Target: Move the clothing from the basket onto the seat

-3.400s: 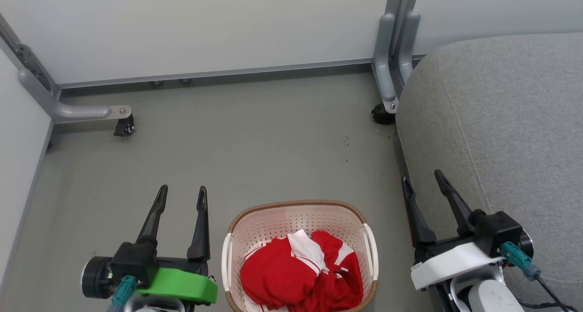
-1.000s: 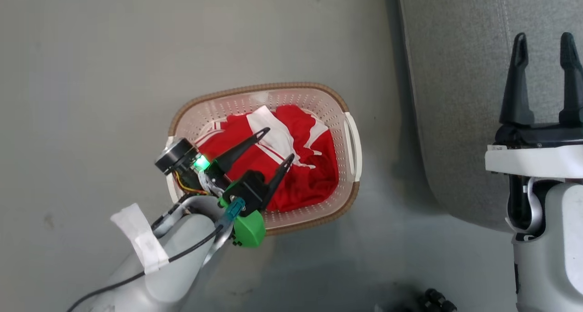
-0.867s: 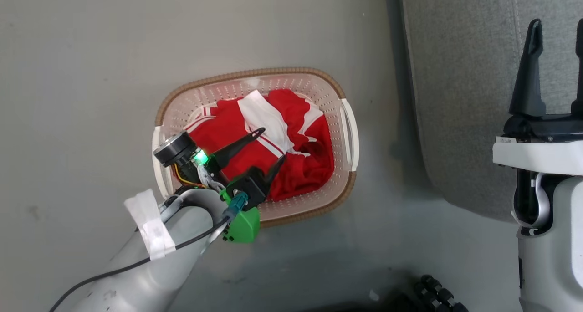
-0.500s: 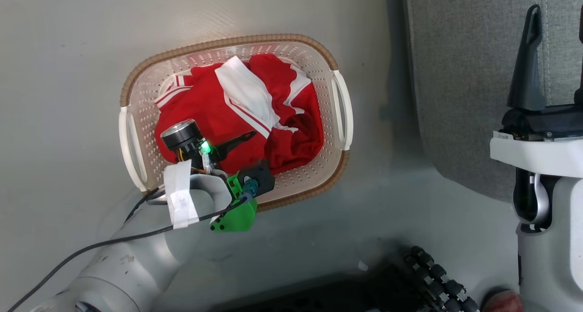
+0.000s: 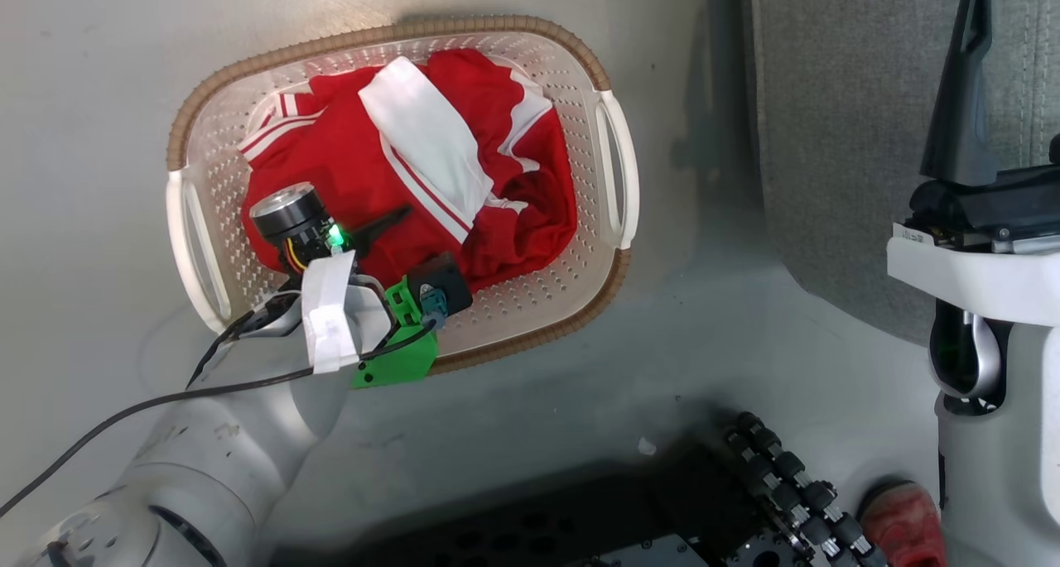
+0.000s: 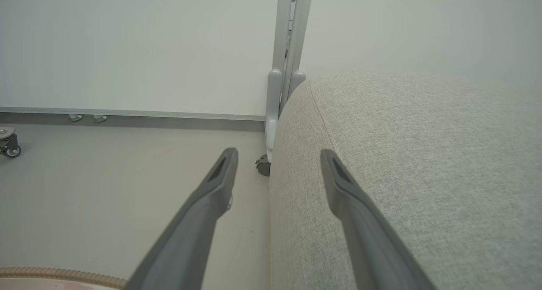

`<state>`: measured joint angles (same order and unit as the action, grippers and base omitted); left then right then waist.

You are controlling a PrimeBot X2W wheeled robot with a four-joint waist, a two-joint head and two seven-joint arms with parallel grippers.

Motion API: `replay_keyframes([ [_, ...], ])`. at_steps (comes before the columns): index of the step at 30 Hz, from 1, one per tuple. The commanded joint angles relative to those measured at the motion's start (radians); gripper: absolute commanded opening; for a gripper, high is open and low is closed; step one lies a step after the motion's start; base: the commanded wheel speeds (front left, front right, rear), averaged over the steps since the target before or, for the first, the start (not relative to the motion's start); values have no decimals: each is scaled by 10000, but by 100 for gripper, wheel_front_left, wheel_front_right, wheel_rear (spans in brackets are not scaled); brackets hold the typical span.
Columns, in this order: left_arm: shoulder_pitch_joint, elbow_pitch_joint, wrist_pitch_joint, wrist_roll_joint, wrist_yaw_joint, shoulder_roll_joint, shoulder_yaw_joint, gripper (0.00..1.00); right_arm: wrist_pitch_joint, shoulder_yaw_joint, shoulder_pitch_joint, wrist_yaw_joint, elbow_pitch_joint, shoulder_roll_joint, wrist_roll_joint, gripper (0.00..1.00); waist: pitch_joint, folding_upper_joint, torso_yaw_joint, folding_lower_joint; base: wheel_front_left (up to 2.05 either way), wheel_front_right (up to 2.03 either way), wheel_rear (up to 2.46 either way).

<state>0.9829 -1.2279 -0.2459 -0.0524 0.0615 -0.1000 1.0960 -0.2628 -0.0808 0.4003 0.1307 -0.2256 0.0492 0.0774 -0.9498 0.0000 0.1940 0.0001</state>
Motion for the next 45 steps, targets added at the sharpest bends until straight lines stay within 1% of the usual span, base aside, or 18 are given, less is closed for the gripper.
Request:
replay_keyframes([
  [1,225,-59,32,-16,-121,50,23,100,-31,14,166,1,-76,22,75,100,-119,0,21,-1,0,0,0],
  [9,422,245,-140,104,-626,357,156,100,-31,16,182,1,-158,20,0,100,-313,0,-78,-1,0,0,0],
  [12,446,445,-174,123,-659,420,259,100,-31,48,199,1,-154,22,-32,100,-384,0,-114,-1,0,0,0],
  [15,433,577,-195,93,-584,446,435,100,-31,77,224,1,-154,22,-40,100,-467,0,-128,-1,0,0,0],
  [20,414,761,-185,-6,-680,480,768,100,-31,55,222,1,-131,22,-94,100,-550,0,-178,-1,0,0,0],
  [22,411,666,-31,-97,-766,481,939,100,-31,73,223,1,-105,22,-100,100,-571,0,-184,-1,0,0,0],
  [24,563,447,290,-329,-1067,472,1134,100,-31,72,230,1,-97,20,-105,100,-584,0,-203,-1,0,0,0],
  [25,650,377,417,-450,-1310,473,1203,100,-31,65,232,1,-95,22,-115,100,-590,0,-220,-1,0,0,0],
  [27,626,354,575,-510,-1596,478,1253,100,-31,56,239,1,-93,22,-120,100,-593,0,-251,-1,0,0,0],
  [30,657,261,787,-451,-1869,470,1274,100,-31,68,220,1,-66,20,-186,100,-577,0,-327,-1,0,0,0],
  [33,739,139,930,-274,-2021,472,1187,100,-31,124,224,1,-11,22,-199,100,-567,0,-381,-1,0,0,0],
  [35,797,42,1017,-109,-2047,471,1093,100,-31,175,248,1,21,22,-200,100,-576,0,-400,-1,0,0,0],
  [38,849,-133,1141,173,-1930,474,912,100,-31,229,287,1,35,22,-229,100,-613,0,-402,-1,0,0,0],
  [41,856,-300,1319,468,-1571,396,740,100,-31,258,317,1,40,22,-259,100,-645,0,-381,-1,0,0,0],
  [42,873,-320,1320,562,-1481,385,690,60,-31,251,313,1,42,22,-268,100,-650,0,-373,-1,0,0,0],
  [43,894,-338,1273,599,-1426,380,683,34,-31,243,308,1,45,22,-276,100,-649,0,-367,-1,0,0,0],
  [44,899,-360,1236,657,-1360,384,680,0,-31,227,304,1,54,22,-282,100,-641,0,-363,-1,0,0,0],
  [45,892,-380,1204,733,-1300,377,645,0,-31,216,303,1,64,22,-285,100,-630,0,-364,-1,0,0,0],
])
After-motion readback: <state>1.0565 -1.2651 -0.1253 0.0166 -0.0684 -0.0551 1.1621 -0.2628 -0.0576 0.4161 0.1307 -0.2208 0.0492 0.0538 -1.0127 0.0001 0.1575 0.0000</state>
